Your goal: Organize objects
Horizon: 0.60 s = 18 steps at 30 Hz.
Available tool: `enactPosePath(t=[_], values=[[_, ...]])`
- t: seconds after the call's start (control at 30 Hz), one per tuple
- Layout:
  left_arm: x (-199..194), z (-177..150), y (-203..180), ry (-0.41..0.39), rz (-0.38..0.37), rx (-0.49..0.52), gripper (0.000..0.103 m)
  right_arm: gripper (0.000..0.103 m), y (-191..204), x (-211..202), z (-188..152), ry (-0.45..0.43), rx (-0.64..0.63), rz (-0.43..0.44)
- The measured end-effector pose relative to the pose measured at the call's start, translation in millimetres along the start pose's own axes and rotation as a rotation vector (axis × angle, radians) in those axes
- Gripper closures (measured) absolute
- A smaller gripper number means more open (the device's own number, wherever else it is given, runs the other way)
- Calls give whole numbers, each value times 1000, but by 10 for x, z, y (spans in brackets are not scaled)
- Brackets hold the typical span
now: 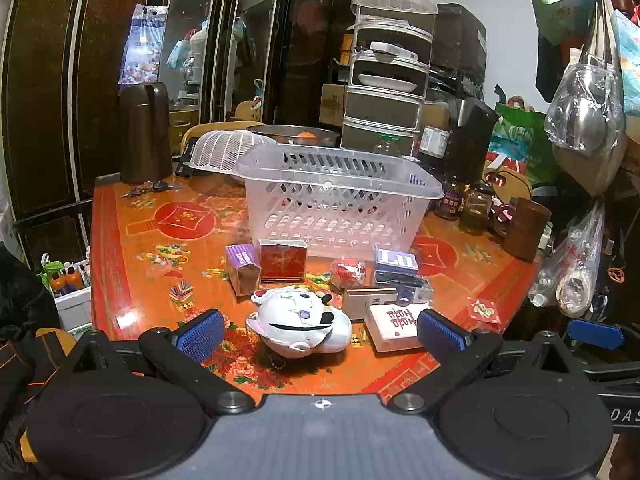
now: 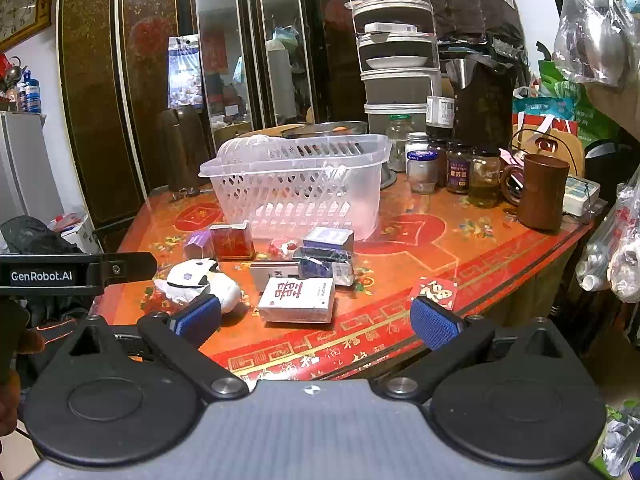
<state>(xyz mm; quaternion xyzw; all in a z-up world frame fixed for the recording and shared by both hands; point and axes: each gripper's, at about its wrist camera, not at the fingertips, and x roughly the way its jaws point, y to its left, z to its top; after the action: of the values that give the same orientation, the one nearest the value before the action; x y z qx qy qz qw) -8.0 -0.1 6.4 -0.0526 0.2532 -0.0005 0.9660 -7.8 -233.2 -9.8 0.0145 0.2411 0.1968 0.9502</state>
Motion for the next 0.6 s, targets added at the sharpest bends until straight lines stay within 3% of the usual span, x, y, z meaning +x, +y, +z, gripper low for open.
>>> enactPosePath(t=[0.6], values=[[-19,-4,-1,-7,13,-1,0,0,-29,1,6,1,15,6]])
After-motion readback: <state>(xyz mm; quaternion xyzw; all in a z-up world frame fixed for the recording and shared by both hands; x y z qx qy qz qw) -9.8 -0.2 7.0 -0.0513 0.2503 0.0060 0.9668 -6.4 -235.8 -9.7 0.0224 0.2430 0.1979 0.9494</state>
